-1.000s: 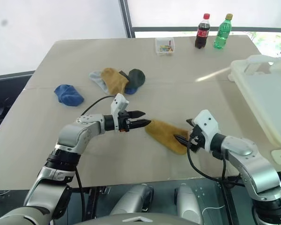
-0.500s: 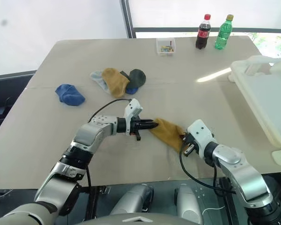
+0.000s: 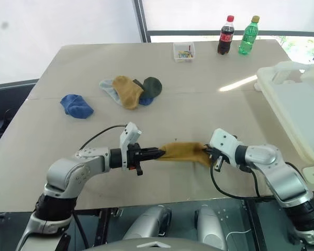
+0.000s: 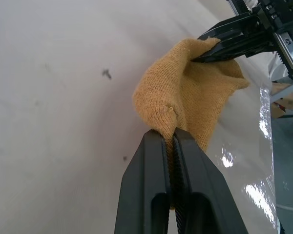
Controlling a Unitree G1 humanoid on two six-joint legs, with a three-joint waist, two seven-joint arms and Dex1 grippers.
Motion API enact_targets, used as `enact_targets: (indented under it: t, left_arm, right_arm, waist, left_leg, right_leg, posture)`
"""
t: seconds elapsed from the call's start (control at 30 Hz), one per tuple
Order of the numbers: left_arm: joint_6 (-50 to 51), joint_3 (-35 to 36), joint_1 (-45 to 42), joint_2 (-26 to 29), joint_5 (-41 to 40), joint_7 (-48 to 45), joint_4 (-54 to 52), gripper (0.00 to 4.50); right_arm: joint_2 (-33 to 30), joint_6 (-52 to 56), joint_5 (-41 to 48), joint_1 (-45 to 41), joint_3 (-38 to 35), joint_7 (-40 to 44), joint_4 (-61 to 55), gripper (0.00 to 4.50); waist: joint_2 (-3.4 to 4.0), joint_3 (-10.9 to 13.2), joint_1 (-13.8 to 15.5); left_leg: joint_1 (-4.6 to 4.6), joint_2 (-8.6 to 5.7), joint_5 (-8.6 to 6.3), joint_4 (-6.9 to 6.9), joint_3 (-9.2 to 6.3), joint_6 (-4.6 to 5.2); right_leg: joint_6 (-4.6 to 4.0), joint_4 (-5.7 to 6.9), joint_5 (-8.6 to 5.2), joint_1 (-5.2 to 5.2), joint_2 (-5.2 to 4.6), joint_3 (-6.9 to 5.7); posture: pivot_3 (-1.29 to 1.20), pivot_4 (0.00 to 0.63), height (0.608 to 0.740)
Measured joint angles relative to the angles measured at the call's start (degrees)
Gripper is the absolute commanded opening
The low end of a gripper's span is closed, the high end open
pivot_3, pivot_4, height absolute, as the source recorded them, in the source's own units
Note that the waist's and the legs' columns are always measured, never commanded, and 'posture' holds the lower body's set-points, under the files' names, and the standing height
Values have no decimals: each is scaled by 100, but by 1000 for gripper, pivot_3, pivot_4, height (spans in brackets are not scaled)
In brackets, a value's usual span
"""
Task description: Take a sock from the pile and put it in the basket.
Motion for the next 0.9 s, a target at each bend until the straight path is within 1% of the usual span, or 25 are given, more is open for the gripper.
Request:
enact_targets:
  t: [0.27, 0.3, 0.33, 0.4, 0.43, 0.47, 0.5, 0.53, 0.57, 0.63, 0.73, 0.83, 0.9]
  left_arm:
    - [39, 20, 208, 46, 13, 405, -272, 72]
    - [24, 3, 229, 53, 27, 432, -272, 716]
    - [-1, -19, 292, 50, 52, 512, -268, 953]
    - [-26, -3, 357, -28, -2, 518, -267, 1821]
    - [-43, -3, 376, -82, -57, 519, -272, 2329]
    - [-74, -4, 403, -95, -94, 516, -286, 2721]
    - [-140, -4, 462, -96, -124, 516, -340, 3277]
    - [-211, -3, 522, -99, -133, 516, -389, 3636]
    - [-335, -2, 593, -110, -132, 514, -427, 3658]
    - [-611, 50, 745, -103, -87, 503, -434, 3658]
    - [-1079, 306, 1004, -95, -58, 503, -432, 3658]
    - [-1531, 558, 1014, -88, 52, 558, -423, 3658]
    - [-1956, 639, 878, 5, 406, 750, -179, 3658]
  right_arm:
    - [75, -482, -287, -137, 174, 233, 195, 0]
    - [90, -520, -300, -149, 177, 249, 229, 671]
    - [138, -568, -317, -167, 172, 253, 292, 924]
    - [194, -667, -338, -212, 129, 244, 401, 1835]
    - [211, -699, -351, -225, 96, 236, 440, 2340]
    - [211, -729, -357, -225, 82, 236, 445, 2781]
    - [211, -770, -369, -223, 70, 235, 443, 3327]
    - [211, -793, -373, -215, 52, 230, 442, 3705]
    - [211, -805, -365, -203, 20, 221, 433, 4160]
    - [228, -752, -266, -138, -117, 221, 375, 4160]
    - [363, -591, 191, -9, -508, 230, 202, 4160]
    - [505, -589, 552, 1, -898, 183, 16, 4160]
    - [667, -649, 709, -7, -1130, 72, -34, 4160]
  waist:
    - [0, 0, 10]
    - [0, 0, 9]
    - [0, -1, 8]
    - [1, -2, 17]
    - [1, -2, 22]
    - [1, -2, 22]
    - [1, -2, 22]
    - [2, -2, 22]
    - [2, -2, 19]
    - [2, -2, 18]
    - [2, 0, 20]
    - [2, 0, 29]
    - [2, 0, 39]
  left_leg:
    - [1, 0, 0, 0, 1, -1]
    - [2, 1, 0, 0, 1, -1]
    - [4, 1, 0, -1, 1, -1]
    - [9, 1, 0, -1, 1, -1]
    - [13, 1, 0, -1, 0, -1]
    - [16, 2, -1, -1, 0, -1]
    - [18, 2, -1, -2, 0, -1]
    - [20, 1, -1, -2, 0, -1]
    - [21, 2, -1, -3, 0, -1]
    - [21, 3, -1, -4, 0, -1]
    - [18, 4, -1, -5, 0, -1]
    - [17, 3, -2, -5, 0, 0]
    - [18, 3, -1, -5, -1, -1]
  right_leg:
    - [0, 1, 0, 2, 0, -1]
    - [0, 1, 0, 1, 1, -1]
    - [0, 1, 0, 2, 1, 0]
    - [0, 0, 0, 4, 1, 0]
    - [0, -1, 0, 11, 1, -2]
    - [0, -2, 0, 14, 0, -2]
    - [-1, -2, 0, 17, 0, -2]
    - [-1, -2, 0, 17, 0, -1]
    - [-1, -1, 0, 18, 0, -1]
    - [-1, 0, 0, 18, 1, 0]
    - [-1, -2, -1, 16, 1, 0]
    - [-1, -5, 0, 18, -1, -2]
    - [-1, -5, 0, 18, -1, -5]
  posture:
    - [0, 150, 740]
    - [0, 150, 740]
    - [0, 150, 740]
    - [0, 150, 740]
    - [0, 150, 740]
    - [0, 150, 740]
    - [0, 150, 740]
    - [0, 150, 740]
    - [0, 150, 740]
    - [0, 150, 740]
    - [0, 150, 740]
    - [0, 150, 740]
    - [0, 150, 740]
